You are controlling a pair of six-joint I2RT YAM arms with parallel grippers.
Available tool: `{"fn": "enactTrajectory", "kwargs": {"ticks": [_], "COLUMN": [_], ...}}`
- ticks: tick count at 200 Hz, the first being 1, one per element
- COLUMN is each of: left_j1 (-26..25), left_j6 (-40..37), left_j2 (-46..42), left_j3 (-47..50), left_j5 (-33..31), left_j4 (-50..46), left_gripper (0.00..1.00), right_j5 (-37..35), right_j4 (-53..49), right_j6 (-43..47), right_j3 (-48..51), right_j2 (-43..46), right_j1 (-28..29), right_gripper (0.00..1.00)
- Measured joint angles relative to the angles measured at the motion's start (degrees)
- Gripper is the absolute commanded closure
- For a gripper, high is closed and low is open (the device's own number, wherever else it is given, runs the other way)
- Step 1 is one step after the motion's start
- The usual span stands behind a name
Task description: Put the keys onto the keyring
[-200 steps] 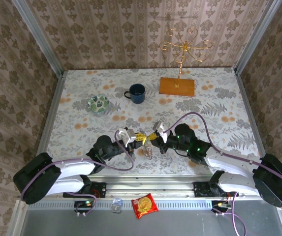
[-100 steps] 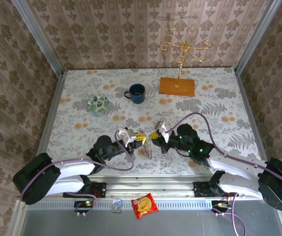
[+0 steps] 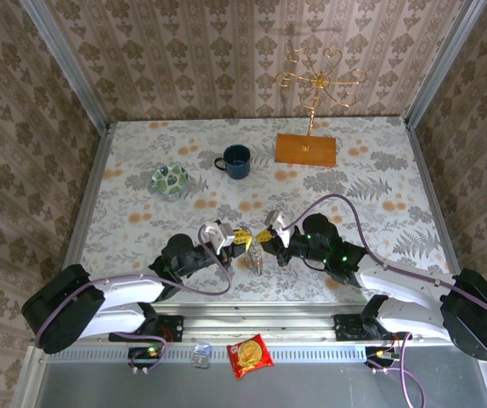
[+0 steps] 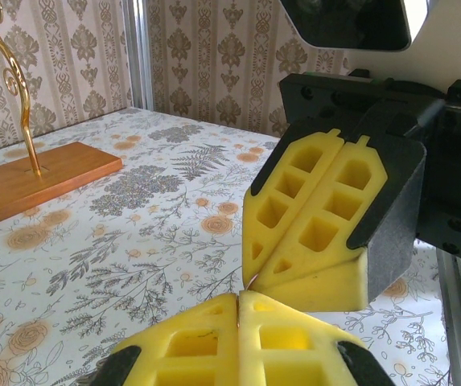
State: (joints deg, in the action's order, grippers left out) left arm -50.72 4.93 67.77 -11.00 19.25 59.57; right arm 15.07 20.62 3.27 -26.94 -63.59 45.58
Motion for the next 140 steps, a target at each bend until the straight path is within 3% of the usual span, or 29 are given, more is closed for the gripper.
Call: {"fn": "enactTrajectory", "kwargs": {"ticks": [140], "left_j1": [-0.22], "left_j6": [0.00], "left_j2": [0.00], "left_j3": [0.00], "left_j5": [-0.28], "left_j4": [0.00], "left_gripper": [1.00], "right_j5": [0.61], "right_j4": [0.26], "right_j6": [-0.02], "right_j3": [-0.02], "right_j2": [-0.92], "right_j1": [0.00], "right_gripper": [1.00]}}
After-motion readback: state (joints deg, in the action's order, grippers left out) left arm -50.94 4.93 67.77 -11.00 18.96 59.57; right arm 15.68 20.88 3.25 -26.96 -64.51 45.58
